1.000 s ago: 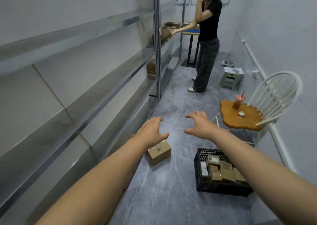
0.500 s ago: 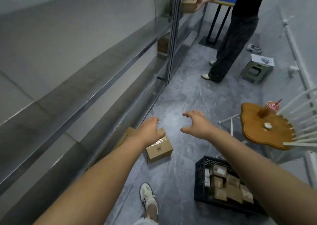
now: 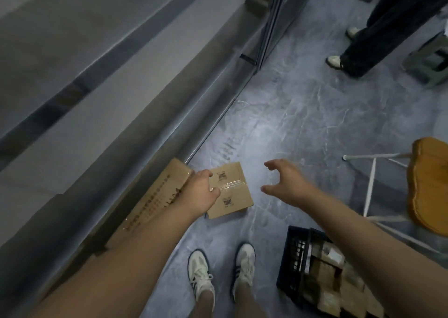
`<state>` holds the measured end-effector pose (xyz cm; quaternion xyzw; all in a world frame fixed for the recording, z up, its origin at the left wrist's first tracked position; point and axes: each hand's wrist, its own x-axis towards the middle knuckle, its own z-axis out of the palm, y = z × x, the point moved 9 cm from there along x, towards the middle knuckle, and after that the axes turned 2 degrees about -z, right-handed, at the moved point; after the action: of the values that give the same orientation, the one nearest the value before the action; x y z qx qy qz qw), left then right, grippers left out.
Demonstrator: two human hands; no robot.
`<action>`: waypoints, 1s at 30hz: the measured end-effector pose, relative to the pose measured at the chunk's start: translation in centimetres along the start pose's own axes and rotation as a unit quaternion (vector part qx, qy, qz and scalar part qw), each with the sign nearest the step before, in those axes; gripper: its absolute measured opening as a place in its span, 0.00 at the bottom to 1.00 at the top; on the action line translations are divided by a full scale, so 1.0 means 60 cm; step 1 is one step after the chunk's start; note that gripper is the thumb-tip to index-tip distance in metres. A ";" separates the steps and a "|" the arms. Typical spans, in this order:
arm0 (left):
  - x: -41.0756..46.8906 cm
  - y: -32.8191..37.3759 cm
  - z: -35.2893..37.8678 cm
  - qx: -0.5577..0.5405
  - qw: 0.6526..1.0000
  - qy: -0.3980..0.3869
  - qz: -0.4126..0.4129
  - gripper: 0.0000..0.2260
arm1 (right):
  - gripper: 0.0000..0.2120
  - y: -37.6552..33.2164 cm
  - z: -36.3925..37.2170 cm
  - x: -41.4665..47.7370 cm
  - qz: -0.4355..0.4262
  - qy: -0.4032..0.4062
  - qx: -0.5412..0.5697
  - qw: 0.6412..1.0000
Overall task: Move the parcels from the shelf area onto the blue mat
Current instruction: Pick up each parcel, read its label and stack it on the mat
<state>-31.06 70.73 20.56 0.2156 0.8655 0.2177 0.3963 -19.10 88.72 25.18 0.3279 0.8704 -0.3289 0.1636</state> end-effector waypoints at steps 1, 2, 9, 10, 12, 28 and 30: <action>0.031 -0.028 0.023 -0.014 1.000 0.000 -0.016 0.20 | 0.33 0.024 0.027 0.036 0.004 -0.009 0.002 1.000; 0.059 -0.059 0.048 -0.023 0.999 0.003 -0.035 0.20 | 0.32 0.049 0.058 0.070 0.010 -0.018 0.007 1.000; 0.225 -0.282 0.248 -0.038 0.988 0.001 -0.149 0.17 | 0.31 0.258 0.306 0.261 0.085 -0.079 0.021 0.993; 0.246 -0.310 0.275 -0.032 0.987 0.002 -0.159 0.17 | 0.31 0.285 0.341 0.283 0.096 -0.086 0.027 0.991; 0.287 -0.358 0.317 -0.032 0.984 0.009 -0.176 0.18 | 0.32 0.328 0.404 0.327 0.112 -0.095 0.042 0.988; 0.340 -0.358 0.400 -0.372 0.897 0.053 -0.232 0.15 | 0.25 0.363 0.461 0.404 0.230 -0.022 0.293 0.928; 0.296 -0.298 0.346 -0.388 0.898 0.058 -0.201 0.14 | 0.26 0.330 0.384 0.360 0.225 -0.015 0.301 0.927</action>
<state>-29.01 70.17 -12.05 -0.1466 0.7586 0.4641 0.4332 -19.88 94.31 -11.62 0.5442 0.6315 -0.5343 0.1398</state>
